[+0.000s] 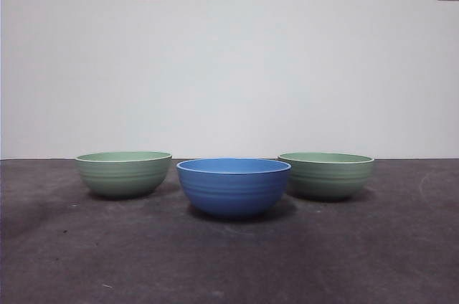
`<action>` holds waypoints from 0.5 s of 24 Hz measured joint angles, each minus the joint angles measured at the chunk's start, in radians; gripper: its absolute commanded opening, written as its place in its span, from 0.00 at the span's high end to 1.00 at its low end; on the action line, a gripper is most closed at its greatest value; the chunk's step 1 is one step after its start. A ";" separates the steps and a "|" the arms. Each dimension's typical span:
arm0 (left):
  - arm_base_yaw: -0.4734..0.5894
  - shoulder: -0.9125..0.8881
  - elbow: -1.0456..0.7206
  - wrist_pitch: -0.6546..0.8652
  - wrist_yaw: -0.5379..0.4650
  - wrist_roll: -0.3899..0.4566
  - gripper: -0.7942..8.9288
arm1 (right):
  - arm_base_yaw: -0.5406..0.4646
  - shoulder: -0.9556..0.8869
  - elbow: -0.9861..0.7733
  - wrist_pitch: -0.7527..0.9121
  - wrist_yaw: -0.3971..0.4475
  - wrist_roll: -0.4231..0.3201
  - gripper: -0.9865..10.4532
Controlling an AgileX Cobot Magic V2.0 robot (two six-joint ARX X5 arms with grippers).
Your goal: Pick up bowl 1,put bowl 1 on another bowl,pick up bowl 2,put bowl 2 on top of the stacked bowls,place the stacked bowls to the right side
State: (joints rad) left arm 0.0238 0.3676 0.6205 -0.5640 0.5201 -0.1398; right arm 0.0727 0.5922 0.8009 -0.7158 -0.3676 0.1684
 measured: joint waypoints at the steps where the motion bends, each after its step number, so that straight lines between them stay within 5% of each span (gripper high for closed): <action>1: 0.000 0.028 0.036 -0.037 0.021 0.019 0.93 | 0.000 0.021 0.042 -0.045 0.000 -0.026 0.92; 12: 0.000 0.220 0.314 -0.319 0.072 0.167 0.93 | 0.000 0.116 0.227 -0.353 0.000 -0.193 0.92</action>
State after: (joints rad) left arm 0.0238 0.5877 0.9348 -0.8829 0.5926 0.0277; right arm 0.0727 0.7078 1.0283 -1.0691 -0.3672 -0.0242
